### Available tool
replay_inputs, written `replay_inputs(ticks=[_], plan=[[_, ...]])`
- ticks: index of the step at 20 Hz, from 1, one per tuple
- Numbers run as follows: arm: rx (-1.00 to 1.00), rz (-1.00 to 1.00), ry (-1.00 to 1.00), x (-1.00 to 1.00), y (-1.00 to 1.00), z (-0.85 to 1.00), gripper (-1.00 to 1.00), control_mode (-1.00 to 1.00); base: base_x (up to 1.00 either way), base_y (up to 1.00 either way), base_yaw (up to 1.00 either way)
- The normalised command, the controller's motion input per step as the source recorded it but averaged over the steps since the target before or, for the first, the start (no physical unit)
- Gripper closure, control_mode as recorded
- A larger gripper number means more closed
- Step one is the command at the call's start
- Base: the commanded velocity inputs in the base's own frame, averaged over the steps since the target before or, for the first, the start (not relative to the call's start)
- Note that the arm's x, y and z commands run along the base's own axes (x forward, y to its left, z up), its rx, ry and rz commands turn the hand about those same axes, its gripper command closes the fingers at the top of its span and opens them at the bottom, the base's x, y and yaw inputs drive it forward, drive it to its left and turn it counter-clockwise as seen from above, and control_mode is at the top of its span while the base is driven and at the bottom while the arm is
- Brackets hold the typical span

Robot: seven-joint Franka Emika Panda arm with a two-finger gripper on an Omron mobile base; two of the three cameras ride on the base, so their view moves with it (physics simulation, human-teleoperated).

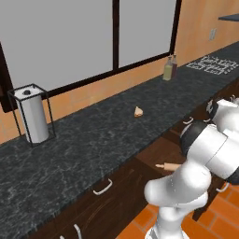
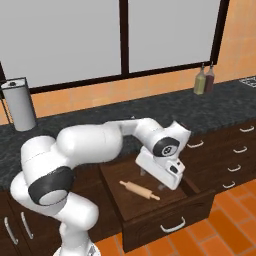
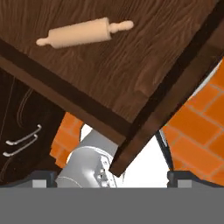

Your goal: Pick the rolling pin from the drawer and place it on the counter.

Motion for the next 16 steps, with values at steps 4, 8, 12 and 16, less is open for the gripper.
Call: replay_inputs(ticks=[4,8,12,16], plan=[[-0.01,0.71,-0.06,0.51,0.49,-0.02,-1.0,-1.0,0.0,0.0,0.0],[0.0,0.93,-0.12,0.26,0.0,-0.02,-1.0,-1.0,0.0,0.0,0.0],[0.02,0.98,-0.1,0.21,0.0,-0.12,-1.0,-1.0,0.0,0.0,0.0],[0.22,0.85,-0.03,0.54,-0.16,-0.15,-1.0,-1.0,0.0,0.0,0.0]])
